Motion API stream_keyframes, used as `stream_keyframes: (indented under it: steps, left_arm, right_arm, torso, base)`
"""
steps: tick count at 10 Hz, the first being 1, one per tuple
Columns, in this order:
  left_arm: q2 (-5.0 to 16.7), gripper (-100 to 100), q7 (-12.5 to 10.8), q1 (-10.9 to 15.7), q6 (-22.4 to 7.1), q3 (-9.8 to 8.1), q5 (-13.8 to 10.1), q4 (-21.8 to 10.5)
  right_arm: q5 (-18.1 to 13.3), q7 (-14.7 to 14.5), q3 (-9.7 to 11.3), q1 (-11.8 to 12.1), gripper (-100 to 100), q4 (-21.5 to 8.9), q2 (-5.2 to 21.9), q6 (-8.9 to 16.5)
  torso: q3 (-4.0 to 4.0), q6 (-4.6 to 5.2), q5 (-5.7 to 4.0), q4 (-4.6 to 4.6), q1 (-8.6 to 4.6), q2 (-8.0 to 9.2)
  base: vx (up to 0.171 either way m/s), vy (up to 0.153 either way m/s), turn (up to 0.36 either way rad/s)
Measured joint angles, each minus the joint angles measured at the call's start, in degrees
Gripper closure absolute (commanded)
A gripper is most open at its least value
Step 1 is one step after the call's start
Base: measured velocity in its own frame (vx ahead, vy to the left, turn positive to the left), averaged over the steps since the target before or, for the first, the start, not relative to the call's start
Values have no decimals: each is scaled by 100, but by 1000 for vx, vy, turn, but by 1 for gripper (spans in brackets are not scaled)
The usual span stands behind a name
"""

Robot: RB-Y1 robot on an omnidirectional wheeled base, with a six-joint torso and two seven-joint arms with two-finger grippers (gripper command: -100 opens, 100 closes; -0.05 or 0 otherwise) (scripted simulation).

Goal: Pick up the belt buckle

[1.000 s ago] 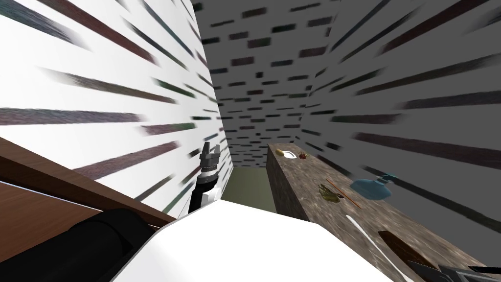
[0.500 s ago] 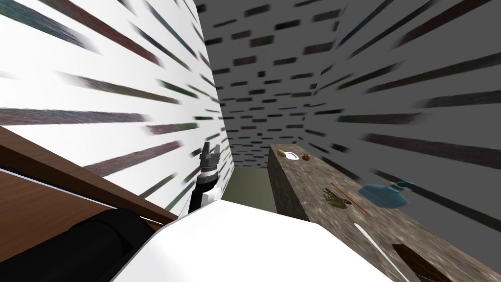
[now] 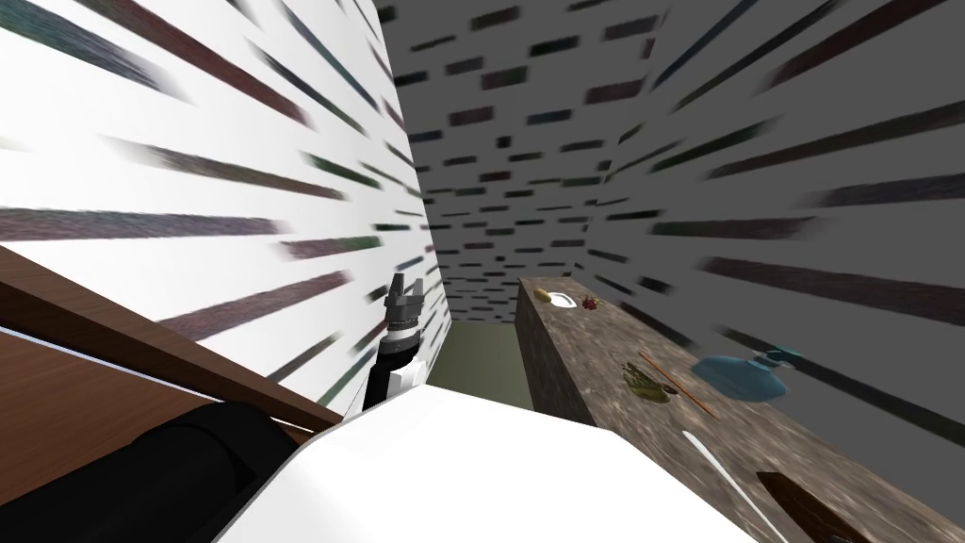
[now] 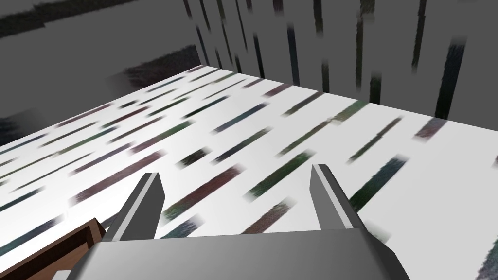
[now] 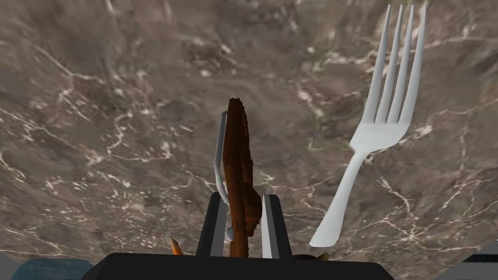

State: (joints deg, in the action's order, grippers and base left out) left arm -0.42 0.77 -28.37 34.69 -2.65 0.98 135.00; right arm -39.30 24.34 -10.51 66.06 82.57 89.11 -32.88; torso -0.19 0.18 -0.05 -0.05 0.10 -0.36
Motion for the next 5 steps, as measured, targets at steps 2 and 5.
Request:
stream_keyframes:
  steps: [2,5]
  left_arm:
    - [0,0,0,0,0,0,0,0]
    - [0,0,0,0,0,0,0,0]
  right_arm:
    - [13,38,-61,16,100,-25,90,-58]
    - [38,196,-263,128,0,-18,325,-178]
  torso:
    - [3,3,3,1,3,5]
    - [6,3,2,2,7,9]
  base:
    - [-25,11,-110]
    - [-16,8,-33]
